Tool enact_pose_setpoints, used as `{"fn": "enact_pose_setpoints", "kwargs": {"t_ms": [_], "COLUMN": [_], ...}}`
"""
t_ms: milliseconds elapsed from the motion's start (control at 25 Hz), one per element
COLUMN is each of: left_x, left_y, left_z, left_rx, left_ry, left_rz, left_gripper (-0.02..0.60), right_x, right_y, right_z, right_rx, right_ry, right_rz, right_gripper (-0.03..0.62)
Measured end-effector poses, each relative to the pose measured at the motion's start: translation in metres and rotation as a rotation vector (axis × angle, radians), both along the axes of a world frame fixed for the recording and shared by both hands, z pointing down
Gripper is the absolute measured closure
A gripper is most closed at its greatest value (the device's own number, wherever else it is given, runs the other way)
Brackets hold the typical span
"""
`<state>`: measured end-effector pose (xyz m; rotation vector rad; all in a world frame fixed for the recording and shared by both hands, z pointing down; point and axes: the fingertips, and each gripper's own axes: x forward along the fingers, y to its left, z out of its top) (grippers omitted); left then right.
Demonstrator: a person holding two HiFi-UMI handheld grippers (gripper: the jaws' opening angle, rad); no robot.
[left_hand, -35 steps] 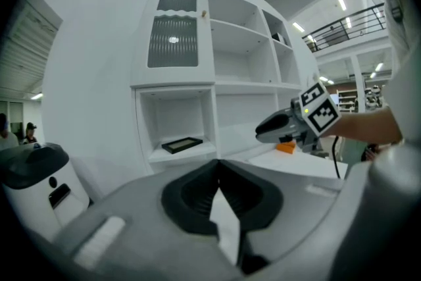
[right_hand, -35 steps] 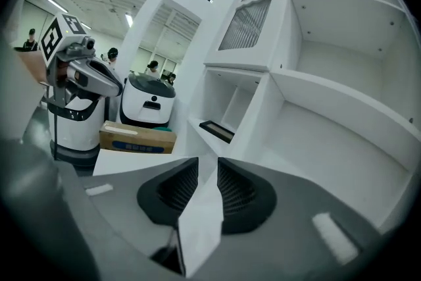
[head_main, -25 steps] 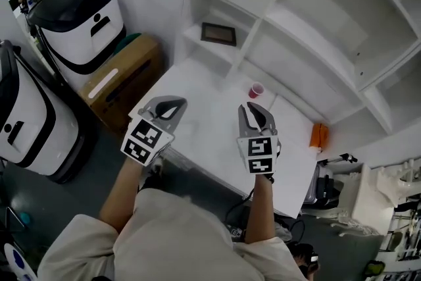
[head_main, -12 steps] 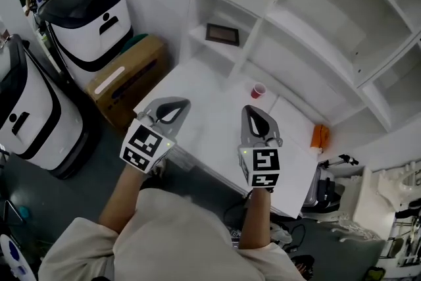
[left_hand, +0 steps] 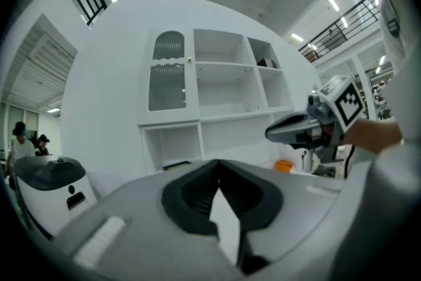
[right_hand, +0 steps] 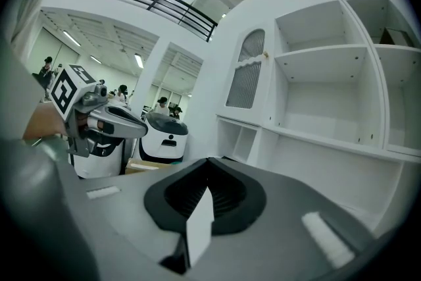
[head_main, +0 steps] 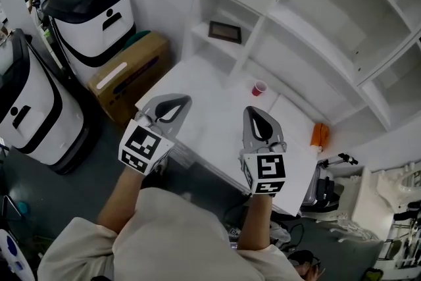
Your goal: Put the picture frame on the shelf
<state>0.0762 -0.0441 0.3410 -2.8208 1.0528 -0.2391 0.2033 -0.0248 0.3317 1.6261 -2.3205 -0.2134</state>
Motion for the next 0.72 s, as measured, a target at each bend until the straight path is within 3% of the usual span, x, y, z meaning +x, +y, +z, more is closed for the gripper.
{"fn": "enact_pose_setpoints", "kwargs": {"t_ms": [720], "left_x": [0.002], "left_y": [-0.002], "left_z": [0.006], "left_rx": [-0.003], "left_ry": [0.004], "left_rz": [-0.025], "left_gripper": [0.580], "right_x": [0.002], "right_y": [0.007], "right_z": [0.015], "right_rx": [-0.034], "right_ry": [-0.018], "right_rz": [-0.018], "right_gripper": [0.588]}}
